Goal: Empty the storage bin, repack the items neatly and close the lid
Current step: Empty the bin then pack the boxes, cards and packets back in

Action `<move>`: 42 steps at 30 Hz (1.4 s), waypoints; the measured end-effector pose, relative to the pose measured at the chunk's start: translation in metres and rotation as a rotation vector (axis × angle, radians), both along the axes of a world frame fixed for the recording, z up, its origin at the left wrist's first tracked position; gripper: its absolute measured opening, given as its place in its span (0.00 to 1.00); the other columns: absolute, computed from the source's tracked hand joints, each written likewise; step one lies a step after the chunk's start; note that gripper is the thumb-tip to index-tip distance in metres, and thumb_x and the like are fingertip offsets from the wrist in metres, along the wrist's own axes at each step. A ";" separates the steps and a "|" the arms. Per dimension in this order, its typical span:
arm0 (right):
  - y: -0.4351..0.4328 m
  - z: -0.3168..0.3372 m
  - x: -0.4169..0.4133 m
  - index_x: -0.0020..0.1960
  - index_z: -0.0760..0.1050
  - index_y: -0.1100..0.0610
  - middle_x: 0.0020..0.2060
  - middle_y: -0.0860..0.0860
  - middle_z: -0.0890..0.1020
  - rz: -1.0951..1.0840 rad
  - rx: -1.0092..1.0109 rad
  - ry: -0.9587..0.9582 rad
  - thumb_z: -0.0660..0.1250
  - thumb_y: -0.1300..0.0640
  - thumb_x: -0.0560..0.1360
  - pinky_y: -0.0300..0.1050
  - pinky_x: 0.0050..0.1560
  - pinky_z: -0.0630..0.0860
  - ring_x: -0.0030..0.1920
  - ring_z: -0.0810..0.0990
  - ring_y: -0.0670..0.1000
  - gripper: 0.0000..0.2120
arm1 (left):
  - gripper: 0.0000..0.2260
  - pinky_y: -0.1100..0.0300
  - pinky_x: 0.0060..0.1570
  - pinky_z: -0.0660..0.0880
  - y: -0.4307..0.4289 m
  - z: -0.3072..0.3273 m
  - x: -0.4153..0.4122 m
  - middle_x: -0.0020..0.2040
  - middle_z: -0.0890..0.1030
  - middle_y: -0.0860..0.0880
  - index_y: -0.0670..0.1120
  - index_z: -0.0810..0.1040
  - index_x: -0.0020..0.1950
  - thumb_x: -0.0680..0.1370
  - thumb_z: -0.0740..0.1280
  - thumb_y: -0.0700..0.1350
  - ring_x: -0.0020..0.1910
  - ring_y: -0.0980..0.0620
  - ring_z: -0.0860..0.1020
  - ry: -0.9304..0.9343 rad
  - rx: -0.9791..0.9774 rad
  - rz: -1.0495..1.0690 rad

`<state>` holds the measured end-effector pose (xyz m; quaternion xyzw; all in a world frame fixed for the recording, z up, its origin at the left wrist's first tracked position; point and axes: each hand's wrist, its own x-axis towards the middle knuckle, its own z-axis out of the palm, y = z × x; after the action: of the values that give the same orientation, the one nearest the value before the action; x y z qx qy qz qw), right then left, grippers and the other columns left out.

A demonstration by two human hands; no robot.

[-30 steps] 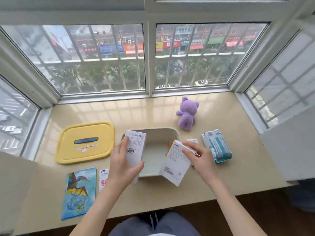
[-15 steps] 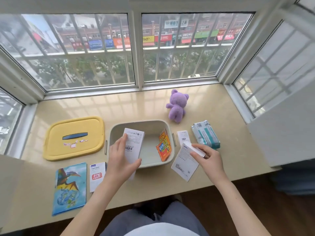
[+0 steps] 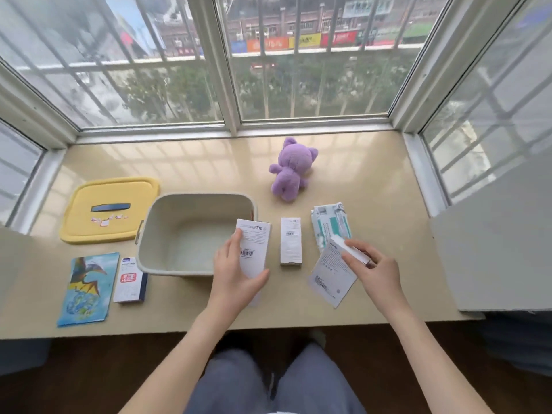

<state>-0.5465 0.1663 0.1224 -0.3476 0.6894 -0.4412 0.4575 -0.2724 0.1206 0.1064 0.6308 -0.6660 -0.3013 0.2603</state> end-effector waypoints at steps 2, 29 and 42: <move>0.002 0.001 -0.028 0.53 0.82 0.48 0.50 0.44 0.85 0.010 0.011 0.003 0.74 0.57 0.74 0.35 0.40 0.78 0.48 0.83 0.44 0.09 | 0.44 0.53 0.68 0.64 -0.001 -0.007 -0.036 0.67 0.70 0.45 0.43 0.60 0.77 0.65 0.71 0.57 0.66 0.46 0.67 0.011 0.033 0.008; -0.100 -0.151 -0.105 0.52 0.83 0.51 0.46 0.44 0.85 0.091 0.054 0.000 0.71 0.61 0.75 0.30 0.41 0.74 0.45 0.81 0.43 0.08 | 0.44 0.59 0.66 0.56 -0.116 -0.245 -0.140 0.71 0.66 0.45 0.46 0.56 0.78 0.68 0.76 0.49 0.69 0.43 0.62 -0.085 0.299 0.210; -0.116 -0.153 -0.084 0.55 0.82 0.56 0.48 0.50 0.84 0.079 0.113 -0.019 0.71 0.62 0.76 0.32 0.35 0.75 0.41 0.81 0.37 0.09 | 0.43 0.52 0.73 0.54 -0.120 -0.232 -0.137 0.76 0.57 0.41 0.49 0.53 0.79 0.72 0.74 0.55 0.75 0.44 0.54 -0.103 0.330 0.112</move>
<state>-0.6309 0.0503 -0.0302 -0.3441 0.6944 -0.3863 0.5001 -0.4093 0.0003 -0.1254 0.7157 -0.5838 -0.3588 0.1349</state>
